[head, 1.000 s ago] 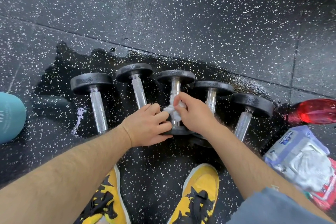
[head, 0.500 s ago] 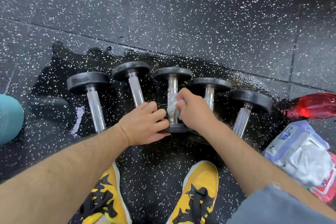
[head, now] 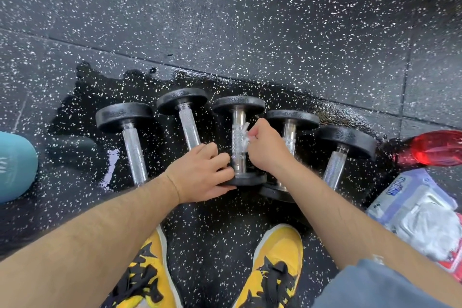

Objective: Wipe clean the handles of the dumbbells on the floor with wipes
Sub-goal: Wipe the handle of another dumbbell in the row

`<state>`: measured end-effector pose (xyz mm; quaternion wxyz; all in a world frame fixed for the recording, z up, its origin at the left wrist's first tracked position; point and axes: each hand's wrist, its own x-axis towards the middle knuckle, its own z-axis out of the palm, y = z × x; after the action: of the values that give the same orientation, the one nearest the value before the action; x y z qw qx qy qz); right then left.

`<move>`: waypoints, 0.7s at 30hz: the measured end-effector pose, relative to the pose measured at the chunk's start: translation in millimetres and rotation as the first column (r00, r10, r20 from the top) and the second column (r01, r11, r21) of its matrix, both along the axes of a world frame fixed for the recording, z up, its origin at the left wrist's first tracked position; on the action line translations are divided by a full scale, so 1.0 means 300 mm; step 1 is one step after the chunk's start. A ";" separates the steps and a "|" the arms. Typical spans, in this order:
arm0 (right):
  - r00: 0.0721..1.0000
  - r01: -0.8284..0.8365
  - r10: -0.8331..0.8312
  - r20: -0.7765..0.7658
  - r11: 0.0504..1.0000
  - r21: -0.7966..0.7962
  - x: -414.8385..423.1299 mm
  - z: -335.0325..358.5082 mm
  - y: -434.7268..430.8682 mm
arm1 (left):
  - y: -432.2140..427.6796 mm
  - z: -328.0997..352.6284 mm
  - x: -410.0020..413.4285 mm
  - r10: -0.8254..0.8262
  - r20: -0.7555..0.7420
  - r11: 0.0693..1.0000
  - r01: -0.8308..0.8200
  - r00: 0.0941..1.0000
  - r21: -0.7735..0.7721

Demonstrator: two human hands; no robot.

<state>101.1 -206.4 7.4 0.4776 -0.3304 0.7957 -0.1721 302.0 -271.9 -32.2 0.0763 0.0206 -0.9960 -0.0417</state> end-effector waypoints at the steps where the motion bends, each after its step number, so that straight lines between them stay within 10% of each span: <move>1: 0.999 -0.052 0.052 -0.003 0.998 0.032 -0.005 0.001 0.008 | -0.001 0.001 0.000 -0.001 0.004 1.000 0.001 1.000 -0.001; 21: 0.936 -0.332 0.346 -0.070 0.930 0.155 0.006 0.052 0.035 | -0.002 -0.010 0.003 0.008 -0.014 1.000 -0.008 1.000 0.011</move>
<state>102.8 -195.8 22.9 0.4835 -0.4361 0.7589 -0.0143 302.9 -272.4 -35.2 0.0834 0.0247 -0.9951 -0.0472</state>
